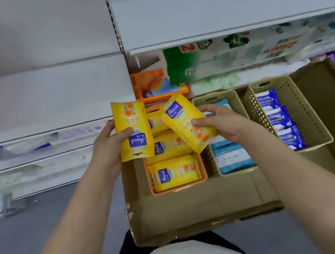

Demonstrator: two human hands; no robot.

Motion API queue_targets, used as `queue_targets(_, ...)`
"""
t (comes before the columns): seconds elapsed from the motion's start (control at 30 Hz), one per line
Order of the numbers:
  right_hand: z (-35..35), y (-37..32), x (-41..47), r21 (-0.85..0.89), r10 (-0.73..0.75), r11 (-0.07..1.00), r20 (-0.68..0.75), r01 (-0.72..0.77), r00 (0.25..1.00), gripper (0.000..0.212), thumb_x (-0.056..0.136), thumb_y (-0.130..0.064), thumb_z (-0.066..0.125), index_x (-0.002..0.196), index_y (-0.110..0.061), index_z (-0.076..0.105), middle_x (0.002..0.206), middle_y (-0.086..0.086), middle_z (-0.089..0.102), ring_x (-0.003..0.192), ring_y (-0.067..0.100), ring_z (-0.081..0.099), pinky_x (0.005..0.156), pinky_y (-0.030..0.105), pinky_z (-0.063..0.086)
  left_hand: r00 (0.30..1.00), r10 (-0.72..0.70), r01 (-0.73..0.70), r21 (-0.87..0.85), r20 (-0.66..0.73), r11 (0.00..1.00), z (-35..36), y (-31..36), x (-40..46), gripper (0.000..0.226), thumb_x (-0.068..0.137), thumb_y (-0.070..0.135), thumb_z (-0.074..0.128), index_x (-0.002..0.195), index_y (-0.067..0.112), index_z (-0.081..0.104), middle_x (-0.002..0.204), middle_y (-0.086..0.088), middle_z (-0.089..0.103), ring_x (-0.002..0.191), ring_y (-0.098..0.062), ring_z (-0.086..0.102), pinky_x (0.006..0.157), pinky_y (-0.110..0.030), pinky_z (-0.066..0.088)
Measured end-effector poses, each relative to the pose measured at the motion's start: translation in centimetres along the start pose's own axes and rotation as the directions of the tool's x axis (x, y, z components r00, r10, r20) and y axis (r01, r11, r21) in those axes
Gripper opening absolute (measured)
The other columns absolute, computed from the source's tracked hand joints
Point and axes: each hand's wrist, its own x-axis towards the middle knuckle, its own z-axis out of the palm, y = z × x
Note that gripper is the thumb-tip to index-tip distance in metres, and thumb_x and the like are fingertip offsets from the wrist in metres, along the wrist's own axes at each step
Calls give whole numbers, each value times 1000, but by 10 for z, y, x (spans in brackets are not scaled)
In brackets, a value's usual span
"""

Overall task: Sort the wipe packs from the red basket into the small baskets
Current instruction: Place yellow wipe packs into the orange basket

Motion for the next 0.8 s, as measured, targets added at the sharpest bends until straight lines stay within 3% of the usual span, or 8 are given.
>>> queue_targets(0.17, -2, -7, 34, -392, -96, 914, 37, 103, 995, 37, 76, -21, 84, 106, -32, 66, 101, -5, 69, 78, 0, 69, 60, 19, 53, 990, 1, 6, 49, -139, 999, -30, -12, -4, 53, 79, 16, 79, 127, 9, 59, 113, -11, 71, 92, -28, 72, 76, -42, 59)
queue_targets(0.33, 23, -15, 68, -603, -135, 772, 153, 201, 979, 54, 72, -29, 87, 120, -22, 65, 117, -6, 60, 111, 13, 56, 88, 33, 50, 980, -6, 14, 39, -198, 999, -54, -21, -6, 47, 78, 14, 79, 121, 6, 61, 111, -14, 71, 91, -29, 70, 78, -42, 57)
queue_targets(0.57, 50, -36, 113, -767, -204, 576, 198, 281, 959, 52, 74, -32, 85, 122, -24, 67, 127, 1, 62, 114, 17, 57, 94, 33, 49, 984, -23, 41, 94, -178, 995, -74, -31, 7, 42, 72, 19, 84, 110, 12, 67, 101, -9, 75, 84, -26, 73, 72, -37, 58)
queue_targets(0.7, 60, -45, 137, -883, -148, 398, 205, 248, 968, 50, 80, -36, 78, 127, -21, 66, 122, 1, 68, 108, 18, 63, 83, 26, 45, 987, -35, 57, 146, -155, 988, -84, -29, 20, 33, 70, 20, 85, 100, 18, 71, 92, -6, 77, 77, -22, 74, 66, -33, 58)
queue_targets(0.8, 69, -43, 146, -915, -92, 342, 192, 213, 977, 38, 84, -32, 74, 119, -19, 70, 96, 0, 76, 80, 14, 71, 75, 28, 53, 991, -41, 67, 211, -124, 975, -87, -27, 30, 29, 71, 21, 85, 97, 21, 72, 90, -4, 77, 75, -20, 75, 58, -28, 57)
